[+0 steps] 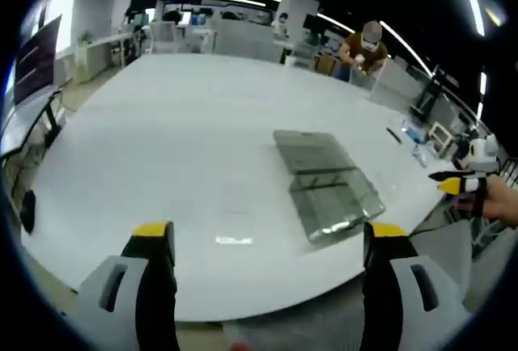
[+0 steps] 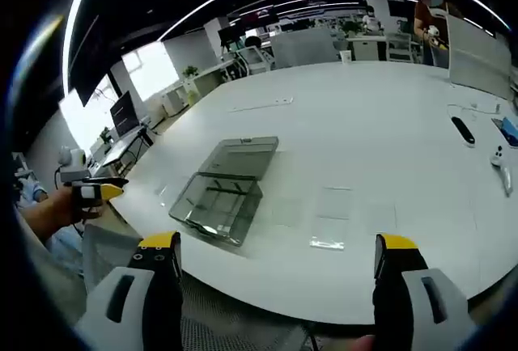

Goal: Insert the divider into the dual guide fixture by aligning both edges with the guide slots and pushing it downward to the bottom, including one-sided entry, uneven engagement, binding, and posture correction.

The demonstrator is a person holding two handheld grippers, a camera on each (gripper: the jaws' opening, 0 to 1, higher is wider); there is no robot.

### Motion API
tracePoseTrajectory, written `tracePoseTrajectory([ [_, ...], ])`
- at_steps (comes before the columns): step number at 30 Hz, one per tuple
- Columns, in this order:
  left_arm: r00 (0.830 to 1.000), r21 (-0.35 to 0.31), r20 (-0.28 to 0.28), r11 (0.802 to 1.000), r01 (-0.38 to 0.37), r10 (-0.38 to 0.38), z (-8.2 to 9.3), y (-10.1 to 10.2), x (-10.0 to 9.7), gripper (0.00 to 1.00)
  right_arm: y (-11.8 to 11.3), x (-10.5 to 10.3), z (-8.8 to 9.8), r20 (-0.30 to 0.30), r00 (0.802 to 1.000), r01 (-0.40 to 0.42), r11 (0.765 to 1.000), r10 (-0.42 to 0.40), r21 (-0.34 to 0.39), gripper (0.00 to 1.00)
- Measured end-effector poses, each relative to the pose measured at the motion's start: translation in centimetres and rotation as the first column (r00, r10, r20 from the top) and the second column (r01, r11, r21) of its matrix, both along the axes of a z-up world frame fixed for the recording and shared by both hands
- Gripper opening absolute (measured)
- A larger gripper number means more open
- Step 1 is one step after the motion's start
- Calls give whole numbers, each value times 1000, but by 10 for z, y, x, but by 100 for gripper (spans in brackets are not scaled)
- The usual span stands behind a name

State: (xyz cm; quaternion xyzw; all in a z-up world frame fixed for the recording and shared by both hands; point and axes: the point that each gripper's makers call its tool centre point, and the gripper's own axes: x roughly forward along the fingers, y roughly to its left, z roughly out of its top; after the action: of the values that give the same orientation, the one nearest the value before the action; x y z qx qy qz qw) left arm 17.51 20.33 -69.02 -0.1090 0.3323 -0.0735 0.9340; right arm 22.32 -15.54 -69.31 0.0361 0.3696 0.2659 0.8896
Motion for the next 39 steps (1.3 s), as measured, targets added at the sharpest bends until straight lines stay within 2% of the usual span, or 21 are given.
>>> tracePoseTrajectory([
  [13,1000,-6,3,1000,5,-5,1,-2,3,95,3,4,5,7,1000,1,1000,-1,7,98],
  [39,1000,-8,0,1000,11,-11,1,-5,4,94,3,4,2,1,1000,-2,1000,2,4,98],
])
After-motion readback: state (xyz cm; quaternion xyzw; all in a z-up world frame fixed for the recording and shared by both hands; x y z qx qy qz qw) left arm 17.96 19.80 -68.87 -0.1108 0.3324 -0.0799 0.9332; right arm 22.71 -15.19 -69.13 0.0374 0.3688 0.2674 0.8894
